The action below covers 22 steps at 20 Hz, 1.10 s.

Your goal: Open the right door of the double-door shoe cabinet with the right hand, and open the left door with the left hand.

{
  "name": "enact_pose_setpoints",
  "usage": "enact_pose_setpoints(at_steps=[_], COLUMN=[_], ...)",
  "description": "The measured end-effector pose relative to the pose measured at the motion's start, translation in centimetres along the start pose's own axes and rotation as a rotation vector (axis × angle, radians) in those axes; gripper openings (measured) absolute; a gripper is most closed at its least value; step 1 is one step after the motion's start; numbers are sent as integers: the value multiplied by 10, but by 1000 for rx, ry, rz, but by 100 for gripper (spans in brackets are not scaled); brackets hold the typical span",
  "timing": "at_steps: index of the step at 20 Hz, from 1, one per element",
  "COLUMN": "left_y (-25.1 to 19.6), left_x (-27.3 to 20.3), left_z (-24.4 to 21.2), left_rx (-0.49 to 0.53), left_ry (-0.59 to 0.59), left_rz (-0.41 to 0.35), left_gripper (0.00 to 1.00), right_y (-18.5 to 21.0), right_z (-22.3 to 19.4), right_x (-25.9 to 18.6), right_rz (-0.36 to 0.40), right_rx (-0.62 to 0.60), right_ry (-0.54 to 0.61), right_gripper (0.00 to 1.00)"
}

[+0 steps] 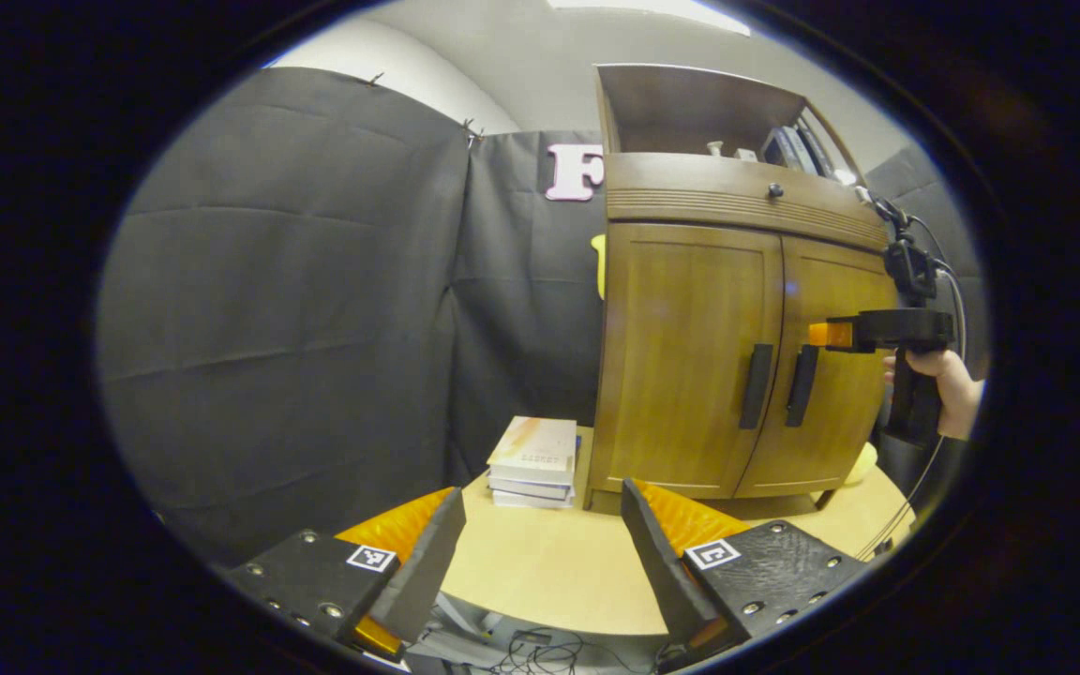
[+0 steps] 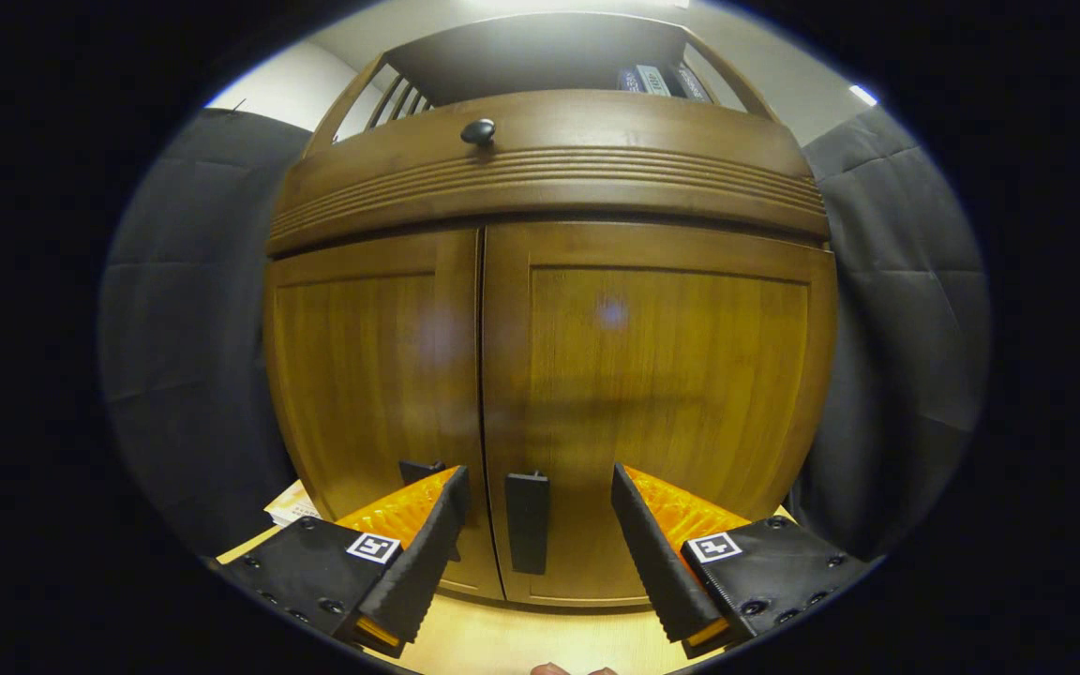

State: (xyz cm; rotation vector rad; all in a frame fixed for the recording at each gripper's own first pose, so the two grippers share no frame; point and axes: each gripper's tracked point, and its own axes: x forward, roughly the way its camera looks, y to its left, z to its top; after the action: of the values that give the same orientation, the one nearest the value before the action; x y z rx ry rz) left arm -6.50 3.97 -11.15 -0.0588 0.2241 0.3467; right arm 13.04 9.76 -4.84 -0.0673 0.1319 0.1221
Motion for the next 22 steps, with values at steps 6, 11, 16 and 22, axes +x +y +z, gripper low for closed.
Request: enact_pose_setpoints(at_steps=[6,11,16,22], left_y=[-6,-14,-31,-41], left_x=[2,3,-2,20], left_z=[-2,4,13,15], left_rx=[3,10,13,14], left_ry=[19,31,50,48], left_rz=[37,36,32,32], left_gripper=[96,97,96,96], right_y=[3,-1,4,7], right_z=[-23,-31,-42,-47], right_x=[28,38,49,54], right_rz=[-10,-30,-23,-22], right_rx=[-9,-10,-5,-24], right_ry=[49,22,54,50], right_gripper=[96,93,90,51])
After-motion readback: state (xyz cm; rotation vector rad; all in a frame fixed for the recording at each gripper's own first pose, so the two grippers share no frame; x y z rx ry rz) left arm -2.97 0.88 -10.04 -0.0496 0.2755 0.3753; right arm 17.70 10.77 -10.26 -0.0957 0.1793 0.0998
